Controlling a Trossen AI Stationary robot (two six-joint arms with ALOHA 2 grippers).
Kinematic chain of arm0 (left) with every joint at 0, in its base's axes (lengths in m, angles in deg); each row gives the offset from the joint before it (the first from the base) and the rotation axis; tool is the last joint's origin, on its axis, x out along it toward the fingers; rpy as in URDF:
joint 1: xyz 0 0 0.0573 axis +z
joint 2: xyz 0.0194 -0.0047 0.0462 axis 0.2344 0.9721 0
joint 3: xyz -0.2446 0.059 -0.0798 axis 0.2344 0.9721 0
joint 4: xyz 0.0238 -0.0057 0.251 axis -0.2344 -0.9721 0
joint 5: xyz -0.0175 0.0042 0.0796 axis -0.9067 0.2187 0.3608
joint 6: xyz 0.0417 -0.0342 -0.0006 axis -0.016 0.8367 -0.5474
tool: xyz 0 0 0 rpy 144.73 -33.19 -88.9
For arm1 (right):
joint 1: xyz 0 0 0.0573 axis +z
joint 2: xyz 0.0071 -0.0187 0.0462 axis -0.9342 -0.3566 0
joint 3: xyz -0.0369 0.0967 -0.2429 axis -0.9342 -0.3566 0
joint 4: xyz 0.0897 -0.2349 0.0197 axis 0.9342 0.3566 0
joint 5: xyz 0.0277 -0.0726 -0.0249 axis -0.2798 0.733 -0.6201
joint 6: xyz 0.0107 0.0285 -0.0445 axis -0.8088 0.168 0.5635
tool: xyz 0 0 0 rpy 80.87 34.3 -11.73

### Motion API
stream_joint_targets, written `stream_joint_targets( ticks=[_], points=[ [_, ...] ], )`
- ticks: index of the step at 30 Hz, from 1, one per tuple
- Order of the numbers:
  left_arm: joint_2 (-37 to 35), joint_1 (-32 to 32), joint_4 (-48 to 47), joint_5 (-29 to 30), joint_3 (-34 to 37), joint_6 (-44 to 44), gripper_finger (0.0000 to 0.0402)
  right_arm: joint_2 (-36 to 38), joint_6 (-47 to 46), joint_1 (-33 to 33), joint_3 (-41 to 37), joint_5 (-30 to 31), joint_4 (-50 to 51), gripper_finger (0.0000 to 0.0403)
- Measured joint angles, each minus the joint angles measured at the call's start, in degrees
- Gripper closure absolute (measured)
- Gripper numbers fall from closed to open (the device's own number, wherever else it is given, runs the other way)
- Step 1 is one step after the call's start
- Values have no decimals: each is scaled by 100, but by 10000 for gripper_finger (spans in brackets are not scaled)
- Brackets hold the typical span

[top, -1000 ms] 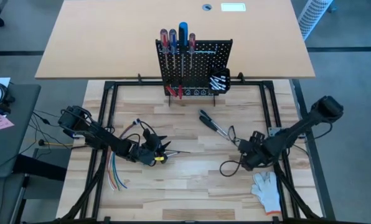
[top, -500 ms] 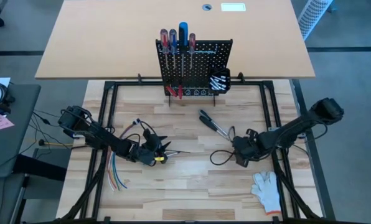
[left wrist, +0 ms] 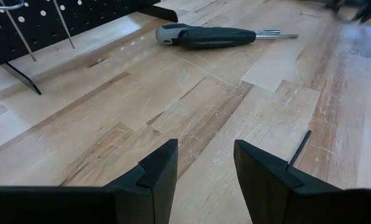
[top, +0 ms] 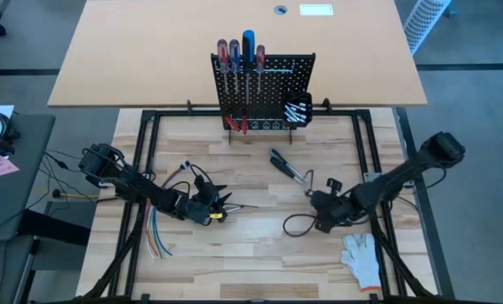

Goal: Hang tools onto peg board
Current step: Hang the safety glasses on the pegboard

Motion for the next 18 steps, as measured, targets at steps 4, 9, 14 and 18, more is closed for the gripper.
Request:
stream_joint_targets(
  ticks=[4,9,14,18],
  points=[
    [0,0,2,0,0,2,251,0,416,257,587,726,-51,397],
    [0,0,6,0,0,7,251,-12,716,94,1053,526,-91,396],
    [2,0,20,2,-2,0,251,-557,929,-342,1050,-824,-271,396],
    [2,0,23,1,-4,0,251,-1276,1398,-471,1093,-1322,-752,396]
  ],
)
